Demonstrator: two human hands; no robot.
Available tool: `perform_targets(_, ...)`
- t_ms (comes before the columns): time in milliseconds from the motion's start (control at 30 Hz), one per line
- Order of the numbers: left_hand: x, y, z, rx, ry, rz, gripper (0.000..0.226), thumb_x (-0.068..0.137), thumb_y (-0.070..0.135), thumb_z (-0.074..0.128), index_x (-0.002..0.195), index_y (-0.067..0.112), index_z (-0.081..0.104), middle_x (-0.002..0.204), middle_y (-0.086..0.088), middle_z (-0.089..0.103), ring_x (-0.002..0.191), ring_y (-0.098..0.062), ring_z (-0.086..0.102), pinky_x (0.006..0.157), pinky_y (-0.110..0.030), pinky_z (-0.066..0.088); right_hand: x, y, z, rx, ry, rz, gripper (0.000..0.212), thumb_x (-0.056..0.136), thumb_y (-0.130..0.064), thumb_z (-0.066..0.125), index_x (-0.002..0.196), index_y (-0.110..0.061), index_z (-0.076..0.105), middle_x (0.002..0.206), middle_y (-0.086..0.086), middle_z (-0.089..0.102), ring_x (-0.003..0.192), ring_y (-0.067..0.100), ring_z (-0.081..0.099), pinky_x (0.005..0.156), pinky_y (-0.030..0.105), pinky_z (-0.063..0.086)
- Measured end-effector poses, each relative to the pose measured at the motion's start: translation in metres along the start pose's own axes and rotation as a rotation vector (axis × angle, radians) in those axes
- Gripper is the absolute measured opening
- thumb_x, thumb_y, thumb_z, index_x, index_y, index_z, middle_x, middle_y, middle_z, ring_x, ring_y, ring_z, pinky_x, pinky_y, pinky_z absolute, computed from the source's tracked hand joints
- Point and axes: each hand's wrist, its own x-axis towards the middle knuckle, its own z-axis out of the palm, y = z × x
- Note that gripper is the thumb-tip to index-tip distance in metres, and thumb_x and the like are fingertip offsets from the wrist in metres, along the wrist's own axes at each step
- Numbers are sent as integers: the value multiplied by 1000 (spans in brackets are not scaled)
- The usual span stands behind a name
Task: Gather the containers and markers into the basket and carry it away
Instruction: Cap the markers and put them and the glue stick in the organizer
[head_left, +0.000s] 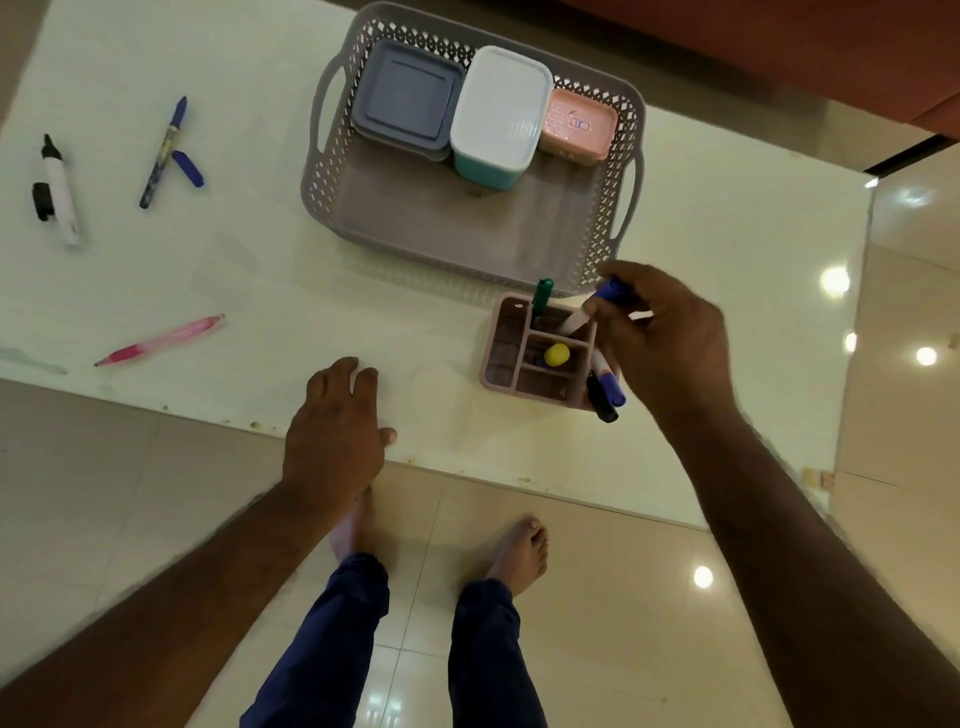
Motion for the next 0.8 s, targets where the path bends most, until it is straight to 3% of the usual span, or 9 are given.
perform_targets(100, 1, 0, 0, -7, -7, 1, 73, 75, 33, 80, 134, 4, 47, 144, -18, 41, 128, -38, 38, 84, -50, 53, -5, -2, -27, 70, 177, 1, 34, 88, -28, 69, 122, -24, 66, 104, -11, 69, 88, -6, 62, 80, 14, 52)
perform_targets(200, 0, 1, 3, -17, 1, -6, 72, 74, 28, 81, 132, 3, 47, 142, -19, 40, 127, -41, 37, 83, -54, 52, -14, 2, -49, 123, 294, 27, 32, 91, -29, 68, 122, -24, 64, 105, -10, 70, 90, -3, 64, 76, 14, 54)
perform_targets(300, 0, 2, 7, -13, 16, -7, 72, 75, 26, 81, 133, 1, 47, 143, -20, 39, 127, -42, 36, 83, -56, 51, -23, 8, -51, 119, 245, 60, 31, 91, -24, 69, 122, -20, 65, 105, -7, 70, 91, -4, 63, 76, 15, 54)
perform_targets(400, 0, 3, 8, 1, 23, -5, 72, 75, 26, 82, 132, 1, 47, 143, -21, 39, 127, -42, 36, 82, -56, 52, -32, 9, -46, 83, 209, 81, 32, 91, -21, 69, 123, -16, 65, 106, -5, 70, 89, -12, 60, 76, 6, 49)
perform_targets(533, 1, 4, 4, -26, -8, -15, 71, 74, 26, 82, 131, 1, 48, 141, -21, 41, 127, -43, 37, 81, -57, 52, -51, 5, -52, 193, 372, 72, 30, 92, -24, 68, 122, -19, 63, 105, -6, 71, 90, 4, 67, 73, 19, 56)
perform_targets(600, -7, 6, -1, -131, 78, -10, 62, 77, 25, 80, 126, 0, 51, 134, -21, 47, 123, -42, 42, 79, -56, 53, -66, 5, -59, 218, 459, 75, 28, 93, -26, 68, 120, -22, 62, 103, -11, 71, 89, 12, 69, 72, 24, 58)
perform_targets(633, -15, 9, -5, -192, 187, 30, 53, 81, 29, 75, 122, 2, 54, 127, -19, 52, 118, -38, 46, 76, -50, 55, -73, 5, -61, 216, 492, 85, 28, 93, -27, 68, 120, -22, 62, 103, -13, 70, 89, 13, 70, 72, 23, 58)
perform_targets(700, -33, 28, -18, -264, 393, 268, 39, 90, 38, 63, 113, 8, 59, 112, -12, 59, 105, -26, 53, 74, -31, 49, -89, 10, -63, 216, 541, 105, 28, 93, -29, 68, 120, -22, 62, 103, -12, 70, 88, 16, 70, 73, 21, 57)
perform_targets(800, -47, 87, -33, -349, 437, 710, 35, 90, 41, 66, 110, 12, 60, 104, -6, 60, 91, -18, 56, 74, -26, 47, -106, 24, -59, 225, 524, 149, 27, 94, -28, 68, 119, -24, 61, 103, -8, 70, 88, 19, 70, 72, 15, 53)
